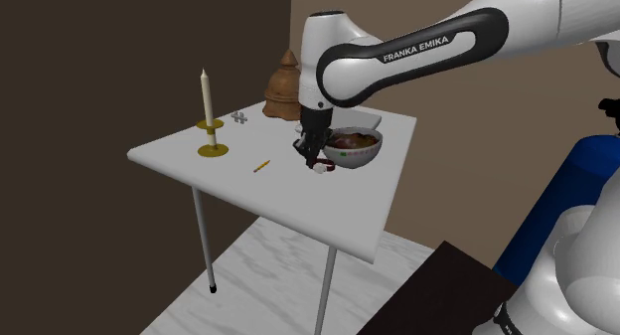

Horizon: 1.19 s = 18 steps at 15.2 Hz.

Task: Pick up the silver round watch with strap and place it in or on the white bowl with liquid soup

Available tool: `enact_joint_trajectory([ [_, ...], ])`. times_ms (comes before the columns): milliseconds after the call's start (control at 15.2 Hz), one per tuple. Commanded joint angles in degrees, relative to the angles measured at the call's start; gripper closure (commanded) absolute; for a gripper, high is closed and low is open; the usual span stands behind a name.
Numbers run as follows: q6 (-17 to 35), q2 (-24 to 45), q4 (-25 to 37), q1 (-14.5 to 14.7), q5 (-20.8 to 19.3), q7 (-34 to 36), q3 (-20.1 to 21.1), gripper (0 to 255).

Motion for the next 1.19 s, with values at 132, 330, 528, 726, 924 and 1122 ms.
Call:
enact_joint_trajectory([
  [132,-2.98,-0.63,2.35,0.01,0.29,-0.42,-0.01,255],
  [330,-5.23,-1.00,4.25,0.01,0.46,-0.71,-0.01,255],
  [528,-7.49,-1.25,6.27,0.02,0.60,-0.97,-0.01,255],
  [726,-9.76,-1.40,8.41,0.02,0.71,-1.21,-0.01,255],
  [924,-12.05,-1.43,10.69,0.03,0.78,-1.43,0.00,255],
  [1122,-14.36,-1.34,13.10,0.05,0.81,-1.63,0.02,255],
])
